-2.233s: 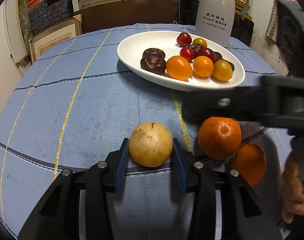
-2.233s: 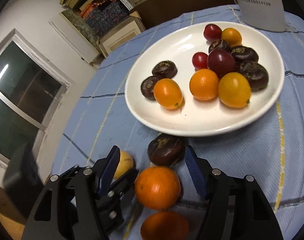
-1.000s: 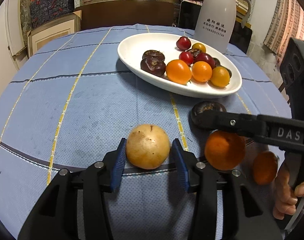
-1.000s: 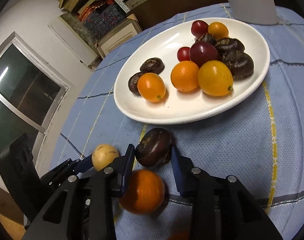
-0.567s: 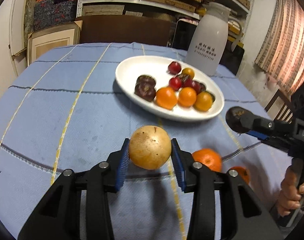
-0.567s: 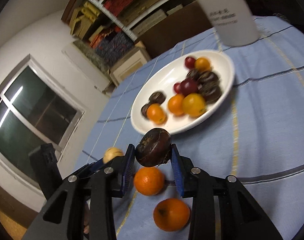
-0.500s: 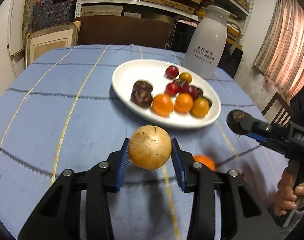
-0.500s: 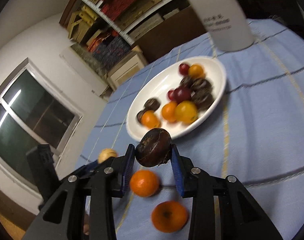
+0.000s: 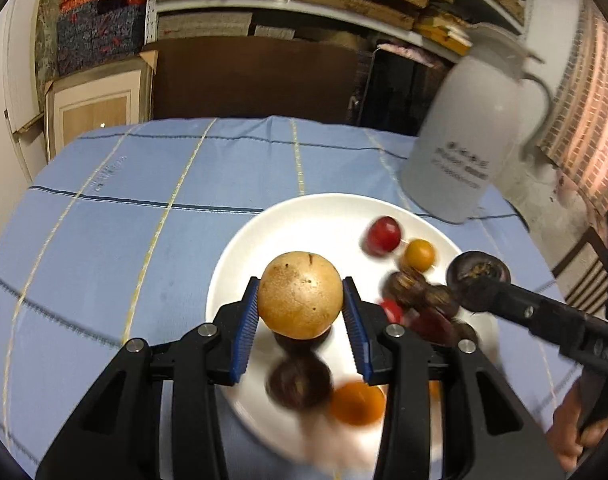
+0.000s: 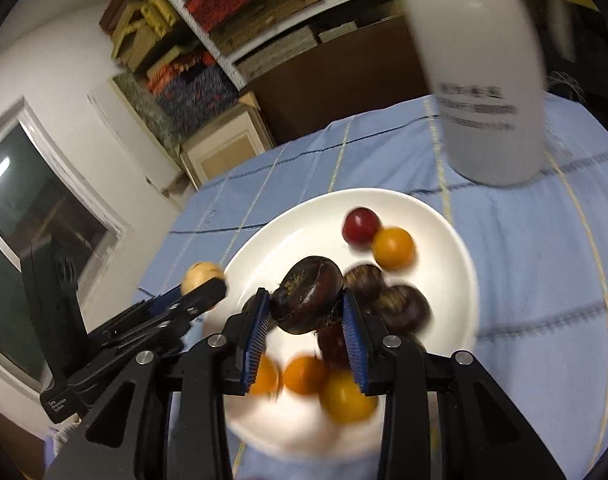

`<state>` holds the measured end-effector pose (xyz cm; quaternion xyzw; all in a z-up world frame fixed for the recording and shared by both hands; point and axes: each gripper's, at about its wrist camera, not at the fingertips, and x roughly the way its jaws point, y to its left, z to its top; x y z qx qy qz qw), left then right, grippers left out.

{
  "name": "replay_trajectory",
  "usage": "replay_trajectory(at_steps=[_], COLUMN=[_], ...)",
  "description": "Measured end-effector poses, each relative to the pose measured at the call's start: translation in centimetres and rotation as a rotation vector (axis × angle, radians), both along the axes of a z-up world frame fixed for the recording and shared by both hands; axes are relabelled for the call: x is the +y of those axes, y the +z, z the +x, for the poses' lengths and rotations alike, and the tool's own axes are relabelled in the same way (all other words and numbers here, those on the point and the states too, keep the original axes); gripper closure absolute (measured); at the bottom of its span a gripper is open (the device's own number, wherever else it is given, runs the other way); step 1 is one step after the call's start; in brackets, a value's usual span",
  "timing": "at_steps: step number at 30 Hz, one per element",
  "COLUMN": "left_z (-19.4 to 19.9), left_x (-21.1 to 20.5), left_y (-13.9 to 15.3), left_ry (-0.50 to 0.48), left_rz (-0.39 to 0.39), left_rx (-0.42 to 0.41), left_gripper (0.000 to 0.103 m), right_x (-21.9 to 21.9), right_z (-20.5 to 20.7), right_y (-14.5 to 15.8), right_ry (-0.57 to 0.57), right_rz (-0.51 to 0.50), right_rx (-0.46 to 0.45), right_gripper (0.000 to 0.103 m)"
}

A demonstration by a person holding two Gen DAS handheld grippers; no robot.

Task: Organize fruits
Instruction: 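Carry both fruits over the white plate and open both grippers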

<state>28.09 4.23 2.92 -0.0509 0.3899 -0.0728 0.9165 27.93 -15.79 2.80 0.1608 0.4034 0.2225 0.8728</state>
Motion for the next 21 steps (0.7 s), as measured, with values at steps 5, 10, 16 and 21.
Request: replay_trajectory(at_steps=[5,10,16,21], left_z=[3.9,3.7,-0.1,-5.6], left_x=[0.3,0.0,1.2,2.1], left_y=[-2.3,-2.2,0.8,1.0], left_ry=[0.002,-0.013,0.044,0.063], left_rz=[-0.006,0.003,-0.003,-0.019], left_rx=[0.047,0.016,-0.07,-0.087], left_gripper=[0.064,0.035,0.012,0.006], right_x=[3.0,2.7,0.0,-1.6], right_z=[3.7,4.2,0.5,-4.7], right_y=[-1.7,-2.7,1.2,3.4], right_ry=[0.016,0.014,-0.023,-0.044], right_rz=[-0.096,-0.045,0.036,0.041], right_rx=[0.033,0.059,-0.023,-0.065], right_gripper=[0.066,0.056,0.044,0.032])
